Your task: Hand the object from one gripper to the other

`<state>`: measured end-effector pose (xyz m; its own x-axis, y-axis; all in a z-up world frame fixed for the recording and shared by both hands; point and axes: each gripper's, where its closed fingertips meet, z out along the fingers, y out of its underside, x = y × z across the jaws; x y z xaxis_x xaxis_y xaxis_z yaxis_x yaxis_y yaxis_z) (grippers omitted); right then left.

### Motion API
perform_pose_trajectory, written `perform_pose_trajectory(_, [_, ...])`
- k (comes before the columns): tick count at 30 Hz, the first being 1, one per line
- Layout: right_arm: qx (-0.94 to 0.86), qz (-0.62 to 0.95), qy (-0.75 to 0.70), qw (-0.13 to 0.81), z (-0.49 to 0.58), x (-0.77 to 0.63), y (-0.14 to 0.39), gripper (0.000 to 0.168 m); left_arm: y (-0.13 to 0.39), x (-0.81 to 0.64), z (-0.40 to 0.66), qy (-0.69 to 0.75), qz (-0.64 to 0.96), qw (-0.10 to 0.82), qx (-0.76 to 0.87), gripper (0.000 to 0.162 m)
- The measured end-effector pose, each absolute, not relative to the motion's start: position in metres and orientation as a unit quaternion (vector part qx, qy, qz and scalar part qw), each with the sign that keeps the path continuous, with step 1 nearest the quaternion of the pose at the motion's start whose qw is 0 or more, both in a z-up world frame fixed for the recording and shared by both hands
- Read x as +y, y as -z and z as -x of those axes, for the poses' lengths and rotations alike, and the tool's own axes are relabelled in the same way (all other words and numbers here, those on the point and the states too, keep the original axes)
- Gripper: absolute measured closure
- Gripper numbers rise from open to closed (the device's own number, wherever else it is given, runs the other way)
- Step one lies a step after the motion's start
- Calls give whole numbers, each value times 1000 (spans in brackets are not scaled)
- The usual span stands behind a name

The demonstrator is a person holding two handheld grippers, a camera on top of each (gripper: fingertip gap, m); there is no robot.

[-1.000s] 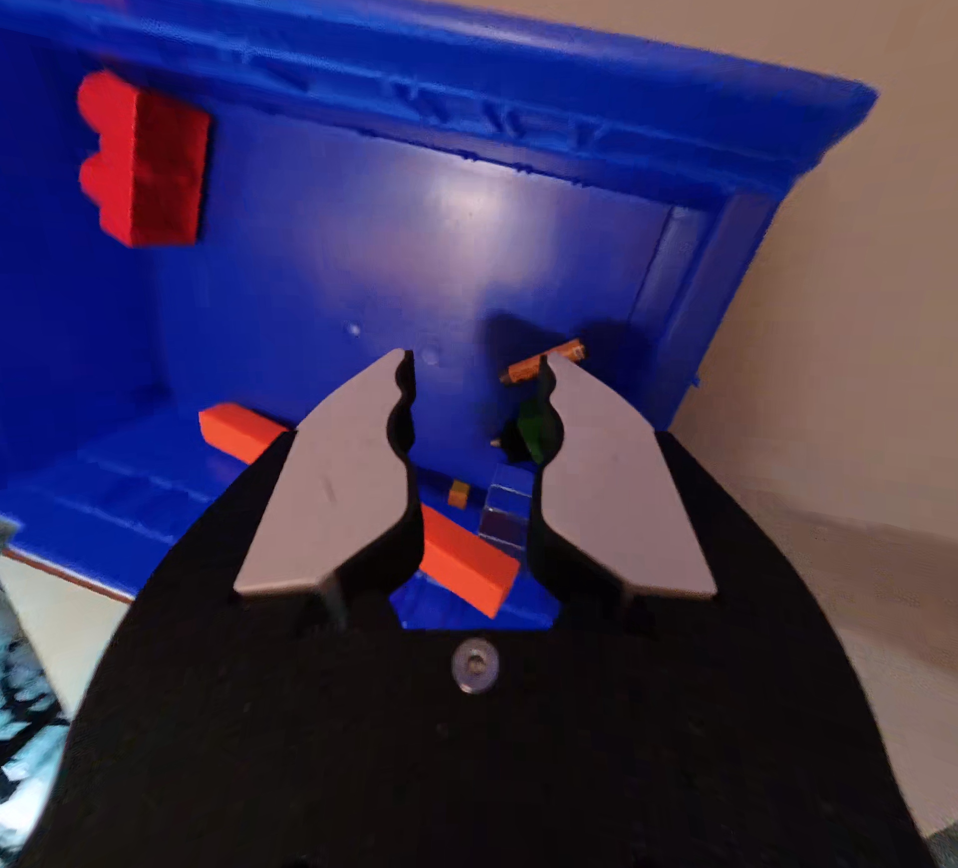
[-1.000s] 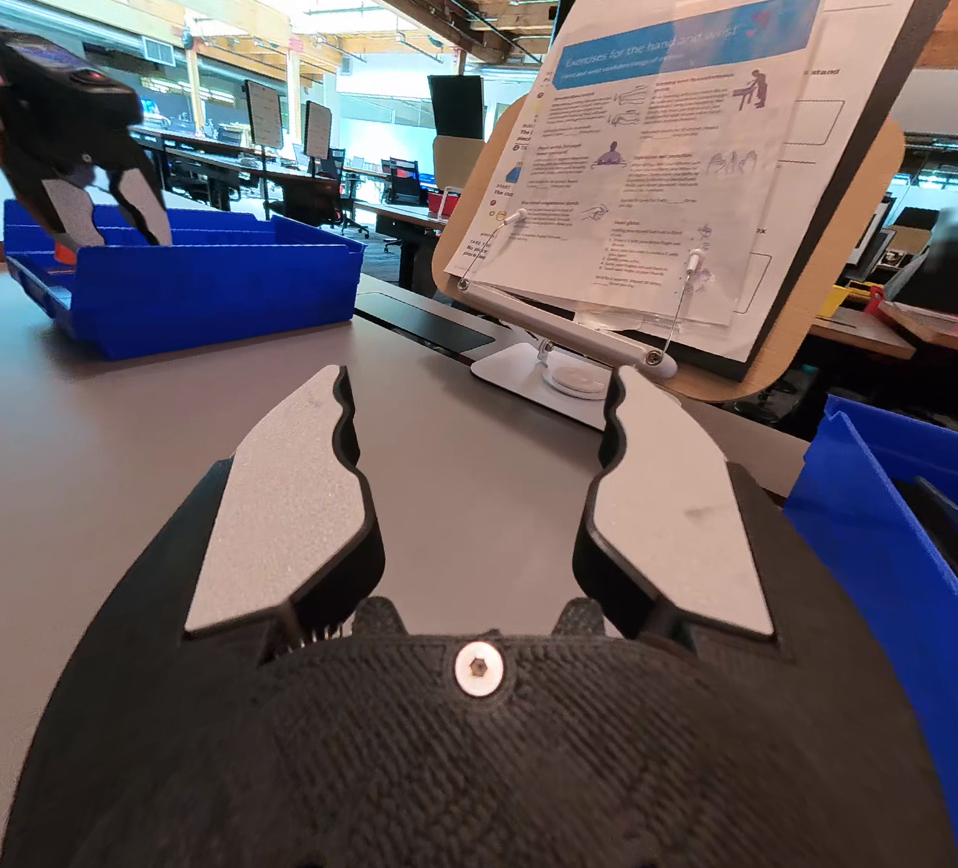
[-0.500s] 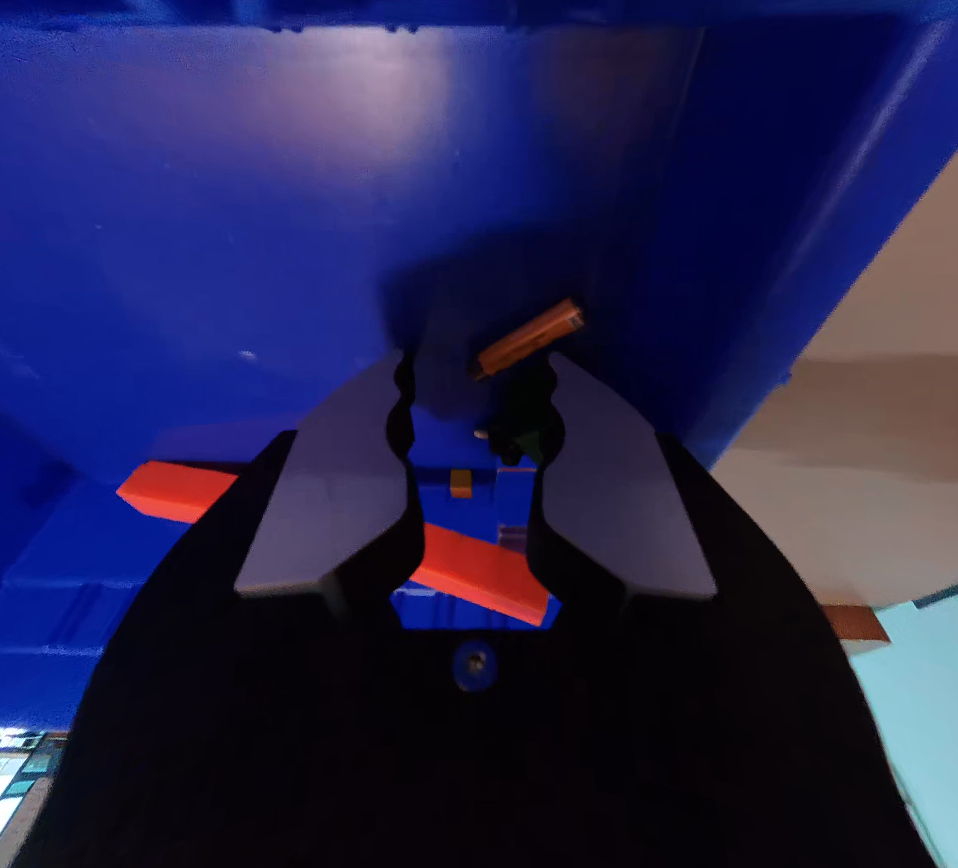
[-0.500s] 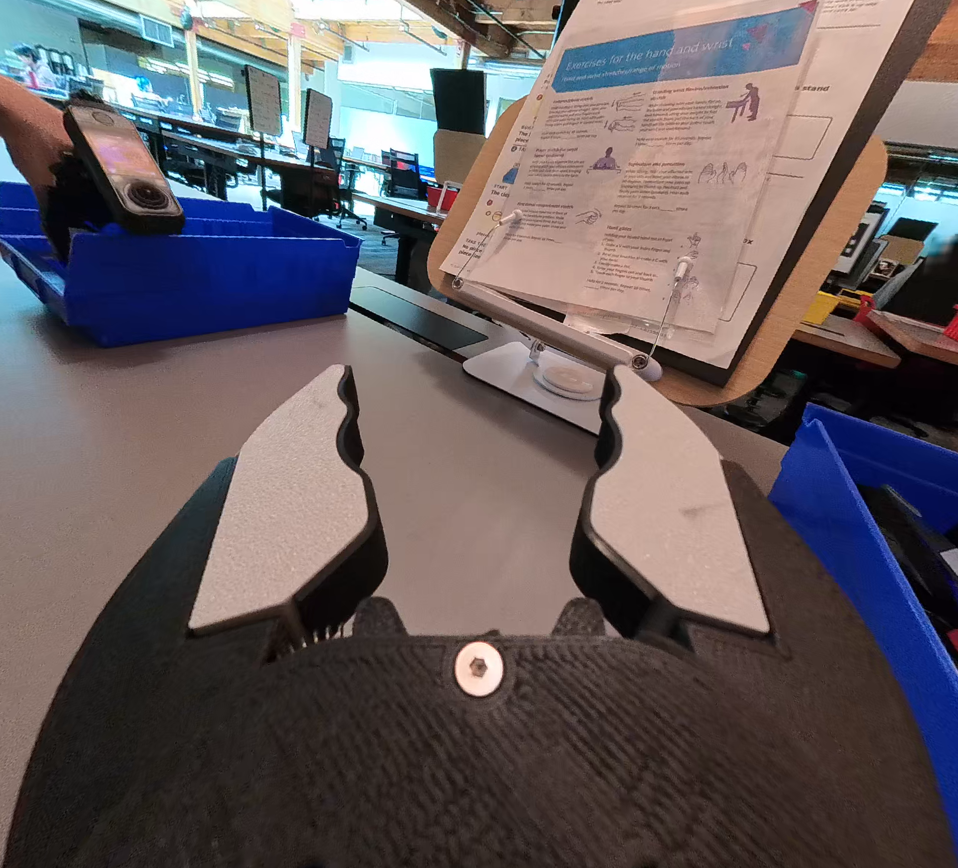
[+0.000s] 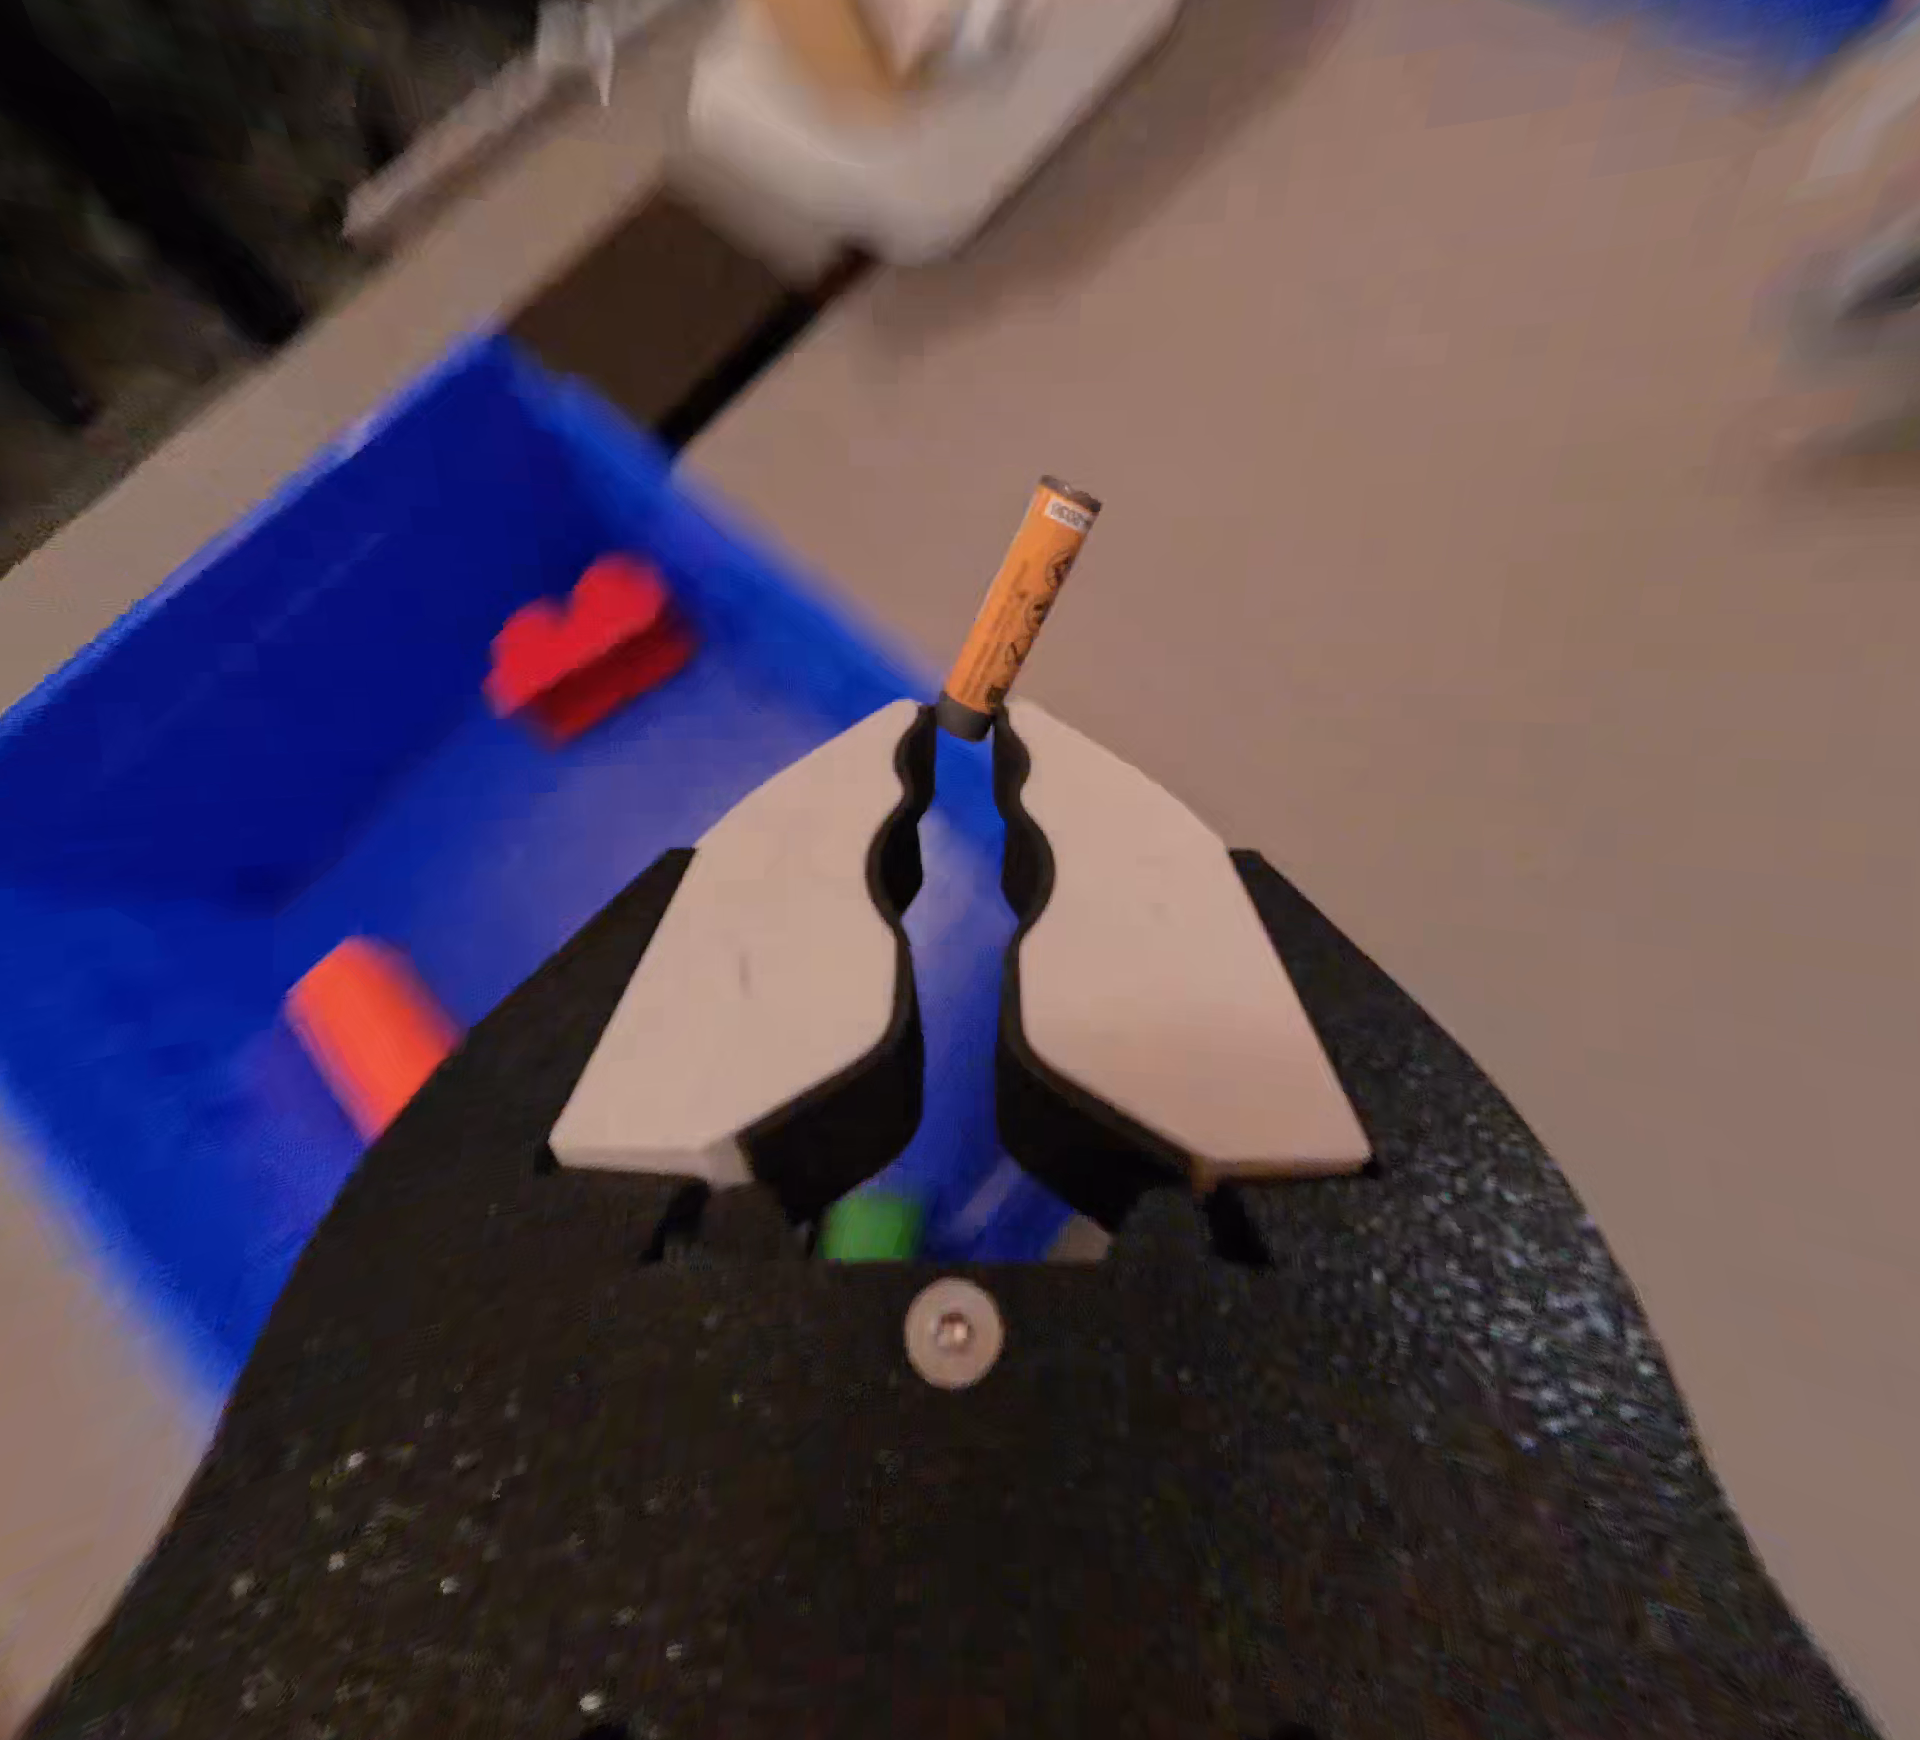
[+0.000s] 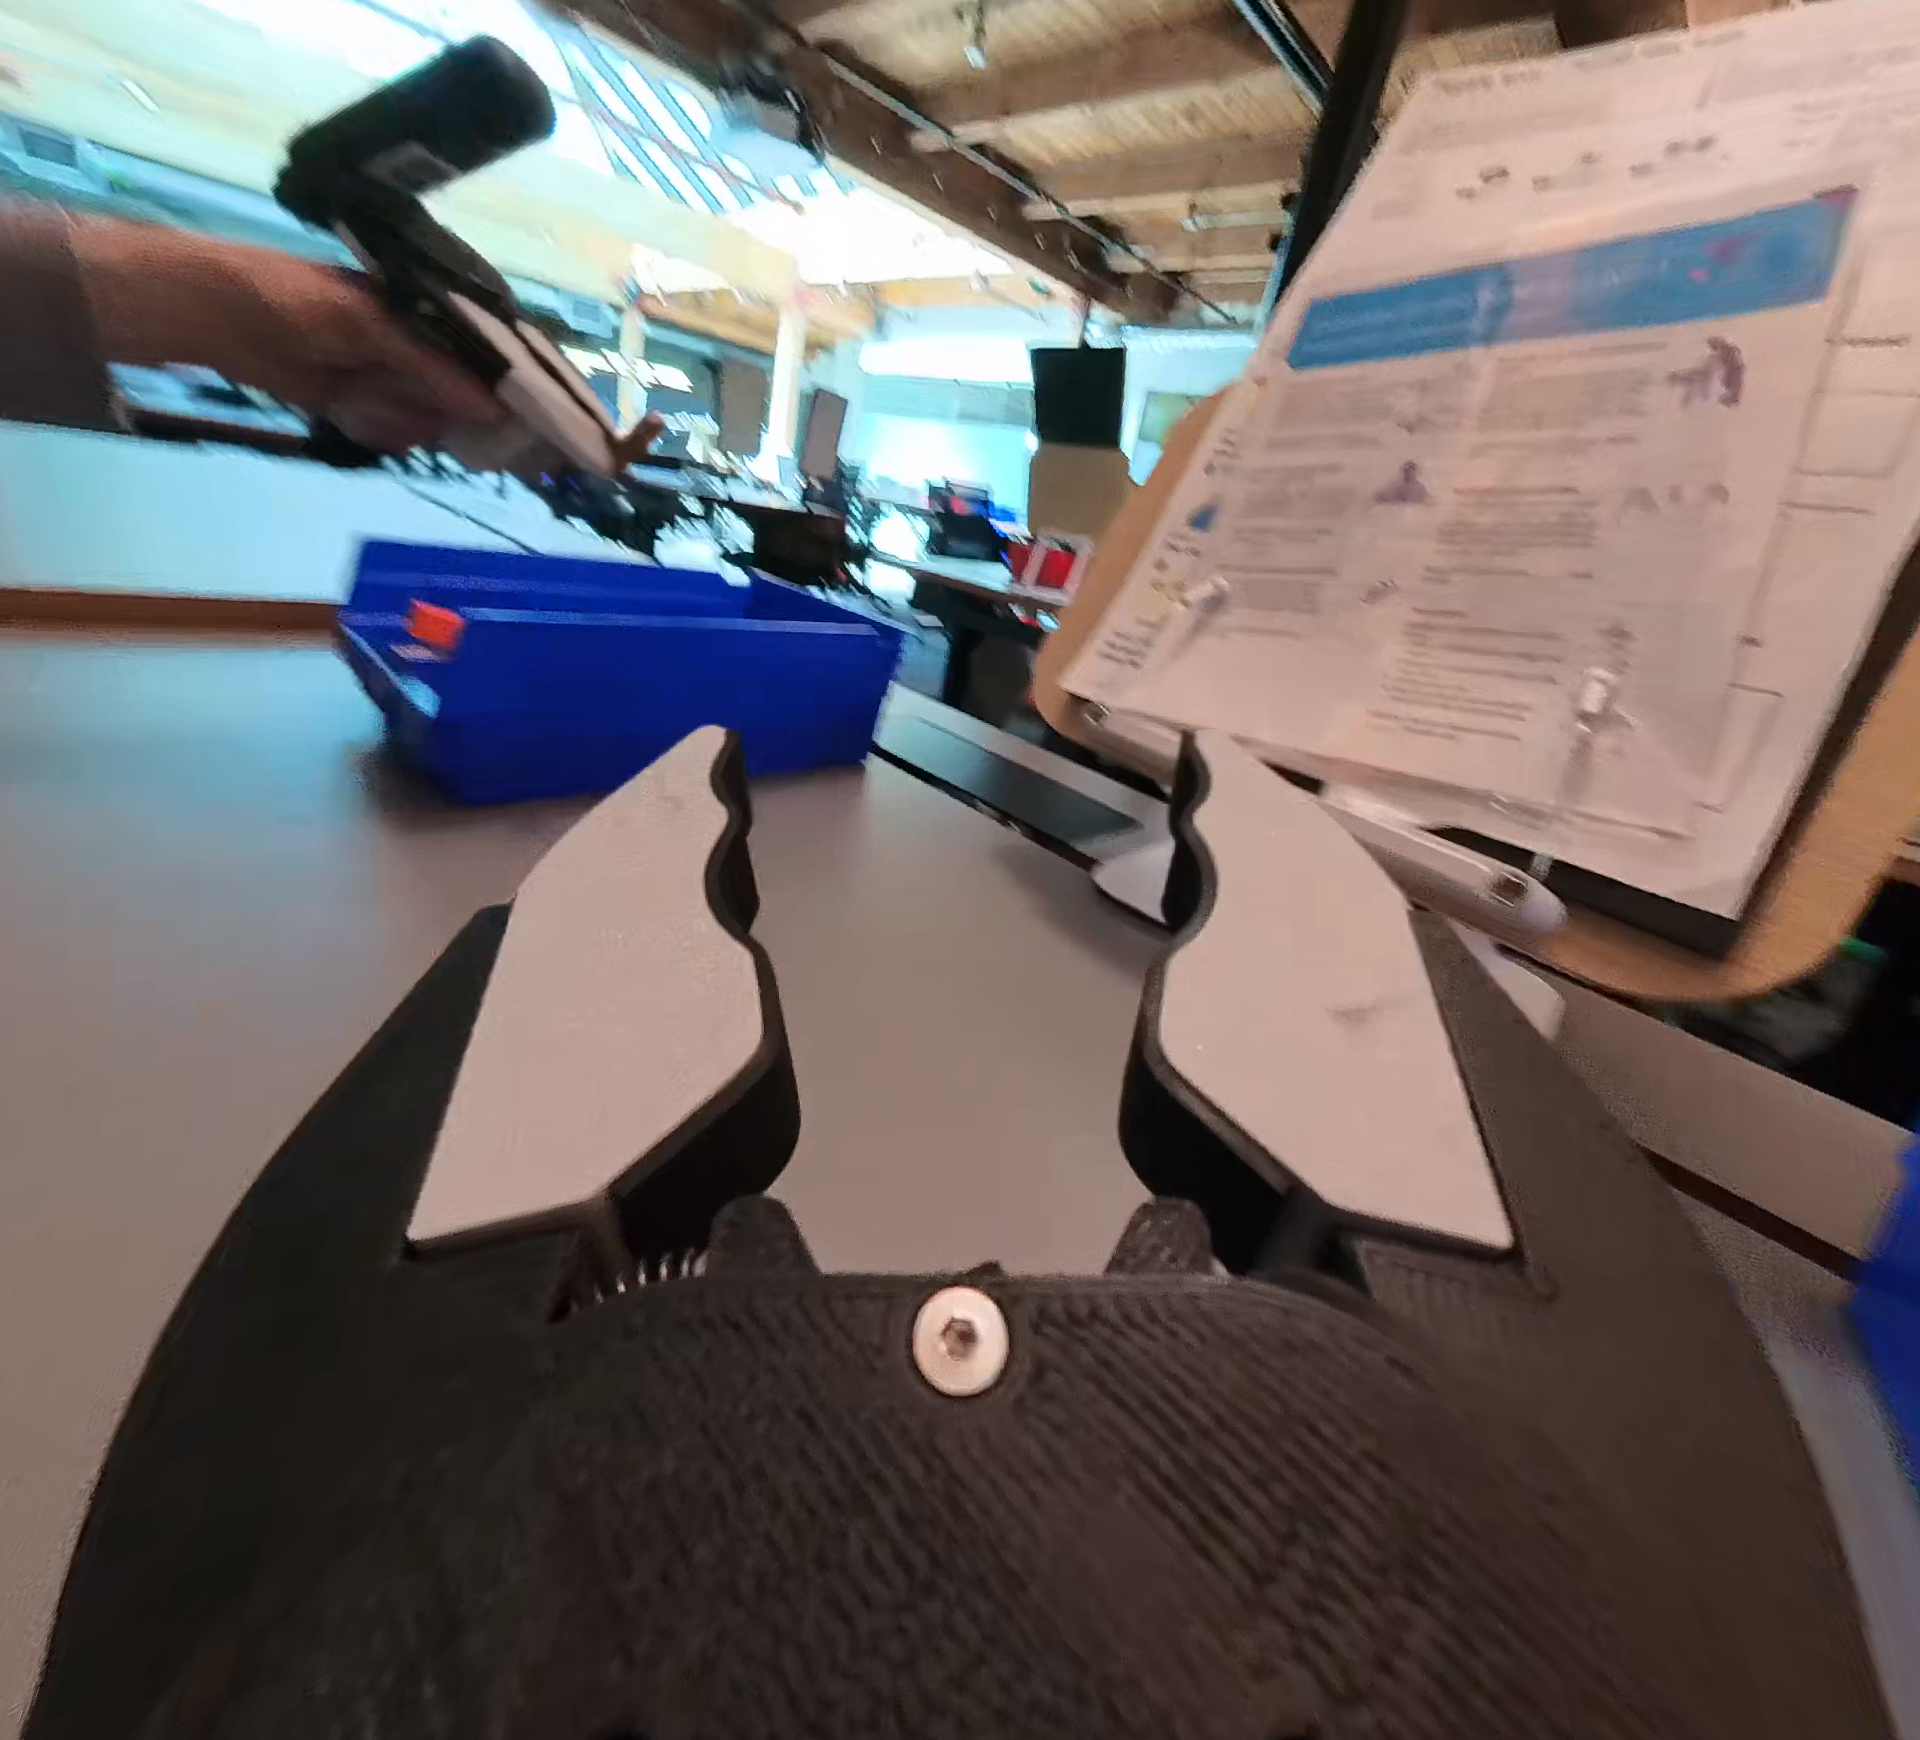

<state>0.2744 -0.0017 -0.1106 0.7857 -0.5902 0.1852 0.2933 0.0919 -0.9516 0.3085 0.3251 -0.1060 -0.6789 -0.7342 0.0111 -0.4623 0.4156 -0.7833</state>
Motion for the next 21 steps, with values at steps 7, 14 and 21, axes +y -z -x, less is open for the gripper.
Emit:
perform_pose_trajectory(7, [96,546,178,813,-238,29,98,99,92,139,-240,658,255,21,708,152])
perform_pose_trajectory(14, [92,541,123,827,-231,30,98,122,148,45,-236,702,205,-53,680,152])
perform_pose_trajectory(21, [71,621,130,770,-232,50,129,137,163,40,-231,700,197,-36,685,152])
